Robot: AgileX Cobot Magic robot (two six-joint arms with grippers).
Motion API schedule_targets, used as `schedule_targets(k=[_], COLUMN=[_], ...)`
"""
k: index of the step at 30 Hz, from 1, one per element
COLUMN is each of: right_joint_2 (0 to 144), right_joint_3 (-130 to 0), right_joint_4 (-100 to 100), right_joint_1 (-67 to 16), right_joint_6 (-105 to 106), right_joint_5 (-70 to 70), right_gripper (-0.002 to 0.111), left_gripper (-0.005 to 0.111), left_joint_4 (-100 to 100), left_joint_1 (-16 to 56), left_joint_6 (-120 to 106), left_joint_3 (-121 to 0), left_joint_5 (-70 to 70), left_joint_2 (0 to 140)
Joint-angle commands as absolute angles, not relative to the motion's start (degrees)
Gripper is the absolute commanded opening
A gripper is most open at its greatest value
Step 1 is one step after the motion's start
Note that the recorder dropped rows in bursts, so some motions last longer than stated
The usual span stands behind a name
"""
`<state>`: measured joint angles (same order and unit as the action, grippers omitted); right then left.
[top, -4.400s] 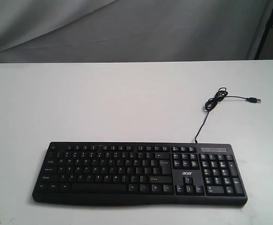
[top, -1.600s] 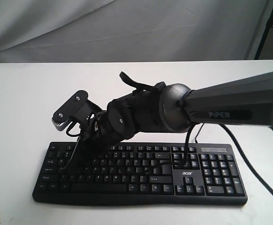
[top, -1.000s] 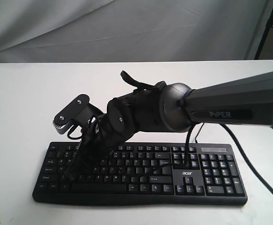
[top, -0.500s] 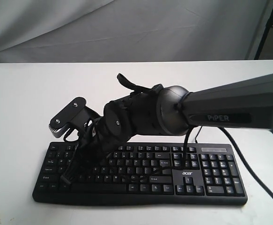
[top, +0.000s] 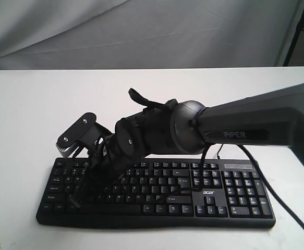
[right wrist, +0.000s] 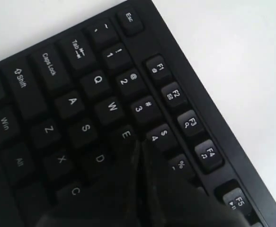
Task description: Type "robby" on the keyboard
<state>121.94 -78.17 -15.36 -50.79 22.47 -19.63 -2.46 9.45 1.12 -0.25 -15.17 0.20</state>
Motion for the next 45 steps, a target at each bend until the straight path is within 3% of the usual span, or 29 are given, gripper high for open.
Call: schedule_targets(k=[1,16,26,45], right_joint_2=[122.9,117.6,101.8,107.8], right_joint_3=[-77.8,-77.2,-58.2,-57.1], right_joint_4=[-14.7,-12.7,-12.8,-16.1], right_joint_1=[-50.7,-49.2,-42.6,-42.8], right_joint_6=[22.6,20.5,13.4,16.7], right_joint_5=[-19.1,-21.2,-16.5,-11.6], right_gripper=[0.0,0.0,0.0,0.0], left_gripper=[0.0,0.0,0.0,0.0], left_joint_4=[-2.7,-2.7,-2.7,-2.7], left_joint_1=[9.8,9.8,9.8,9.8], left_joint_6=[1.3,1.3,1.3,1.3], left_joint_3=[0.0,0.0,0.0,0.0], left_joint_5=[-14.8,-14.8,-14.8,-14.8], left_joint_2=[0.0,0.0,0.0,0.0])
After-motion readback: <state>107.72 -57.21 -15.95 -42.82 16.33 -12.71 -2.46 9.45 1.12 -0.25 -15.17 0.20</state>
